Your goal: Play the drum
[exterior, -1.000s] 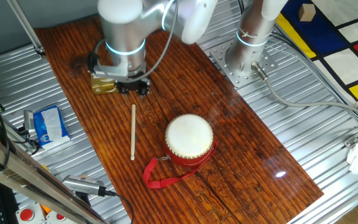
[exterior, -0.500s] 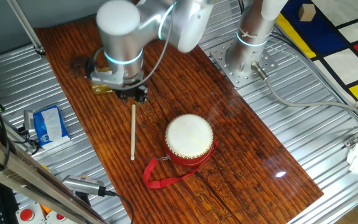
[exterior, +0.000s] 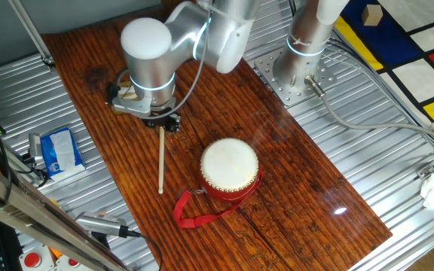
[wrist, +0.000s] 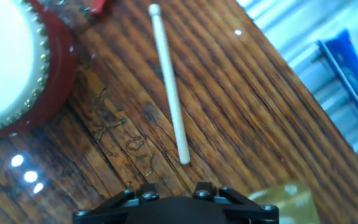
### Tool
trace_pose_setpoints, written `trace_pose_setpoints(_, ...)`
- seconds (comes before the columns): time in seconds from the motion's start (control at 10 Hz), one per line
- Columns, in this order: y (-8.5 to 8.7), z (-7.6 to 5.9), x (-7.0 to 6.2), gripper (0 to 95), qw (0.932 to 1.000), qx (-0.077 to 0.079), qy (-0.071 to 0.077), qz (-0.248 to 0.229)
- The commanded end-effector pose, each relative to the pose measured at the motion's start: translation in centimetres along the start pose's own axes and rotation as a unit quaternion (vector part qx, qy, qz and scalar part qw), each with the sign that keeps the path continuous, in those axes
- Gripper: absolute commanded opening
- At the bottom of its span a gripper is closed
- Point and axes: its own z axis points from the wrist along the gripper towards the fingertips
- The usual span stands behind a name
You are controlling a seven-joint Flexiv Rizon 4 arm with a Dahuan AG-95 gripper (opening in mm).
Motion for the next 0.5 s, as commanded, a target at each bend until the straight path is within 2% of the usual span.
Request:
trace_pose_setpoints(0.1, -0.3, 0.58, -0.57, 38.0, 1.0, -0.001, 0.002, 0.004)
trace_pose_setpoints(0.5, -0.79, 0.7, -0.95, 38.0, 1.0, 0.0, 0.004, -0.006)
